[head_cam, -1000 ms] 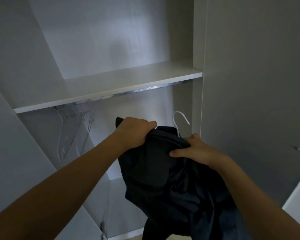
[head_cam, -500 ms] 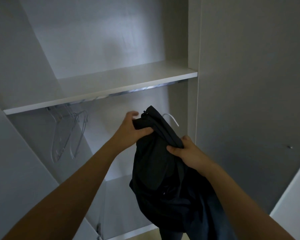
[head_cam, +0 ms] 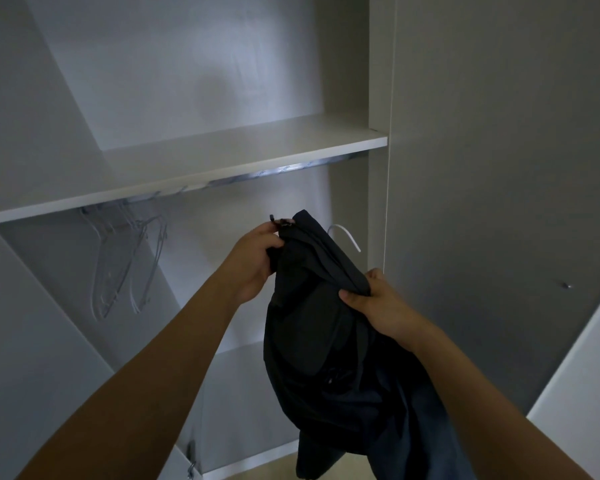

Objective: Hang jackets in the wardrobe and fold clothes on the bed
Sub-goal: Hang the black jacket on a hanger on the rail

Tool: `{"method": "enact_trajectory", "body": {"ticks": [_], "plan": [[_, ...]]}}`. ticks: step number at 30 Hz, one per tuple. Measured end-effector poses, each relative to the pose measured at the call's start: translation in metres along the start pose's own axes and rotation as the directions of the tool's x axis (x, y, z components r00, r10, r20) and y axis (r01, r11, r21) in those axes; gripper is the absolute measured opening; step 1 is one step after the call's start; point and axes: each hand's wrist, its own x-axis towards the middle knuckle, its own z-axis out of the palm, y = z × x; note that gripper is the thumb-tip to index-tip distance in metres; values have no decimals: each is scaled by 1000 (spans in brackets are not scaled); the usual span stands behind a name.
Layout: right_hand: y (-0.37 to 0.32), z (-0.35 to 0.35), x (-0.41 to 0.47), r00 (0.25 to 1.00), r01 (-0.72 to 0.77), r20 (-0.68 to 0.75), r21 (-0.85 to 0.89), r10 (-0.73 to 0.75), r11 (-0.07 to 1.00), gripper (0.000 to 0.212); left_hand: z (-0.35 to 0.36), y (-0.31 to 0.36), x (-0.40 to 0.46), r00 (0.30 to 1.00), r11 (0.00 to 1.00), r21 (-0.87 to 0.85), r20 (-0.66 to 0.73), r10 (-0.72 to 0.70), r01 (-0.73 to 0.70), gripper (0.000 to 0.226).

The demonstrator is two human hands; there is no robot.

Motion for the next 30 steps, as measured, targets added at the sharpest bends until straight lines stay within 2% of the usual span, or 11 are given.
{"method": "enact_trajectory", "body": {"ticks": [3,5,8,12,16,19,20,23,24,27,30], "plan": [[2,-1,1,1000,-12,-22,-7,12,1000,14,6,11,0,996,996,5,10,-84,84,43],[3,-1,3,999,-22,-41,-13,21,1000,17,15,16,1,994,984,141,-31,-108,112,56],[3,-1,3,999,-32,-43,-6,32,999,18,27,17,7,989,952,301,-150,-7,53,20],[3,-4,-1,999,-33,-20,56,34,998,15,29,12,10,975,919,372,-219,-47,128,9],[-2,-5,-5,998,-36,55,78,31,996,12,24,0,6,944,891,341,-243,-225,300,15],[-3,-9,-8,984,-93,165,165,65,982,10,24,-4,3,913,904,205,-255,-320,374,9],[-1,-11,-9,979,-118,184,164,87,979,19,24,-4,3,903,909,150,-259,-342,388,12],[6,-14,-10,937,-282,290,293,196,914,79,27,-7,3,884,931,-58,-296,-361,361,19],[5,-14,-12,917,-328,338,344,210,880,84,29,-7,2,878,930,-148,-306,-367,337,21],[2,-11,-10,931,-295,321,378,174,878,72,34,-2,1,910,939,-222,-267,-318,263,14],[1,-8,-4,981,-186,127,399,147,898,50,23,3,0,936,960,-49,-211,-280,276,27]]}}
